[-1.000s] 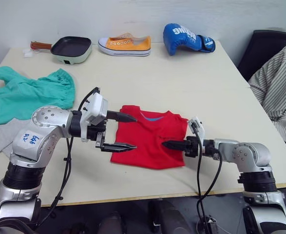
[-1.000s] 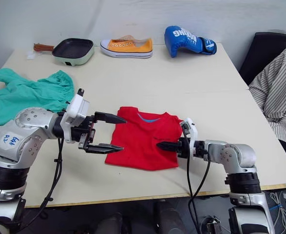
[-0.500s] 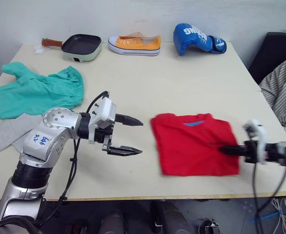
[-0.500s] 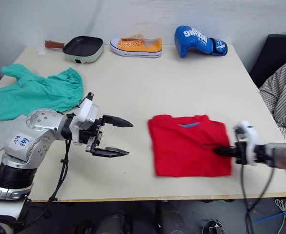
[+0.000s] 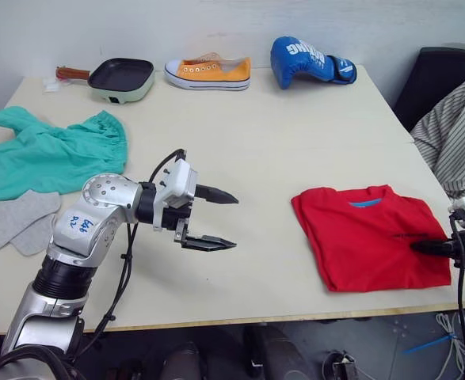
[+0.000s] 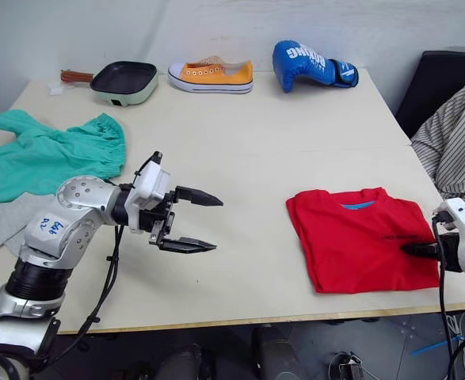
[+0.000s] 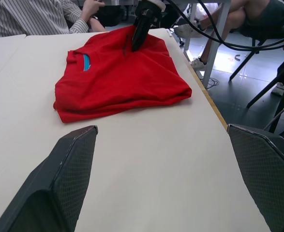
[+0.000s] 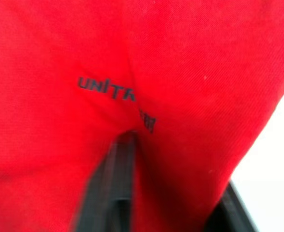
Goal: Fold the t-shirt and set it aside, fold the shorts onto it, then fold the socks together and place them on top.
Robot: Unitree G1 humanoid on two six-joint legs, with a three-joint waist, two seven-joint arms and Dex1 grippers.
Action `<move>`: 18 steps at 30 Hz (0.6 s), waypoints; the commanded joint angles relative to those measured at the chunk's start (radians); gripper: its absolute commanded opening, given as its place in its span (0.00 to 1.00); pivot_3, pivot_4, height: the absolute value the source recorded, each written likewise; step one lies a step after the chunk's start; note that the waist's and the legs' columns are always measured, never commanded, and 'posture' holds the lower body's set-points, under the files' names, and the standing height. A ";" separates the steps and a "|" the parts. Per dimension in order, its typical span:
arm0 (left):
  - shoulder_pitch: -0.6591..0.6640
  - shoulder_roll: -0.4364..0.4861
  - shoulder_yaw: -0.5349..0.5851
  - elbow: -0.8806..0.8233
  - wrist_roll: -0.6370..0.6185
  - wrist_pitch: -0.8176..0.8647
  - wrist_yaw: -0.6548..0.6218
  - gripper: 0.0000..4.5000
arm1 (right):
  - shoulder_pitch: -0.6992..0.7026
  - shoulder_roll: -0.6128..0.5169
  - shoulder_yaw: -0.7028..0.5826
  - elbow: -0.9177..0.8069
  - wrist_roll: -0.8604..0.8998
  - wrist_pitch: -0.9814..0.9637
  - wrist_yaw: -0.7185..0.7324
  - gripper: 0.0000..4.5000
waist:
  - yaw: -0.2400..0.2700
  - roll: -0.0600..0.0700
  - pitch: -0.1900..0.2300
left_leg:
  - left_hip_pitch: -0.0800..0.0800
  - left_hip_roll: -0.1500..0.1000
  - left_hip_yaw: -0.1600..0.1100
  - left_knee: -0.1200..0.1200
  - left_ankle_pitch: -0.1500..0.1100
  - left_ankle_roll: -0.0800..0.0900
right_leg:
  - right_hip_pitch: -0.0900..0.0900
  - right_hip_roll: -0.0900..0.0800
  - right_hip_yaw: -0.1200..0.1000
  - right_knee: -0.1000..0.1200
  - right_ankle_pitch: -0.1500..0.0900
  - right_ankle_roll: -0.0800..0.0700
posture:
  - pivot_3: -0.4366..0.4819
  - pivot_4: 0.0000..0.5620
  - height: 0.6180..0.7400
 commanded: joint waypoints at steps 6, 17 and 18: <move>0.030 0.034 0.069 -0.029 -0.011 0.015 0.045 1.00 | -0.055 -0.054 -0.229 0.151 -0.031 -0.180 -0.149 0.93 | -0.001 0.003 0.000 | 0.000 0.000 0.001 0.000 0.000 0.000 | 0.000 0.000 0.000 0.000 0.000 0.000 | 0.48 0.27 1.00; 0.222 0.190 0.188 0.088 0.251 -0.165 0.254 1.00 | -0.093 0.177 -0.346 -0.598 0.366 0.002 -0.120 0.99 | -0.017 0.007 0.005 | 0.004 0.001 -0.004 -0.004 0.002 -0.006 | -0.001 0.005 0.004 0.003 0.000 0.000 | 0.48 0.27 1.00; 0.201 0.210 0.168 0.167 0.337 -0.221 0.315 1.00 | -0.086 0.199 -0.320 -0.675 0.405 0.016 -0.114 0.99 | -0.008 0.007 0.005 | 0.004 0.000 -0.005 -0.004 0.002 -0.005 | -0.001 0.005 0.004 0.003 0.000 0.000 | 0.48 0.27 1.00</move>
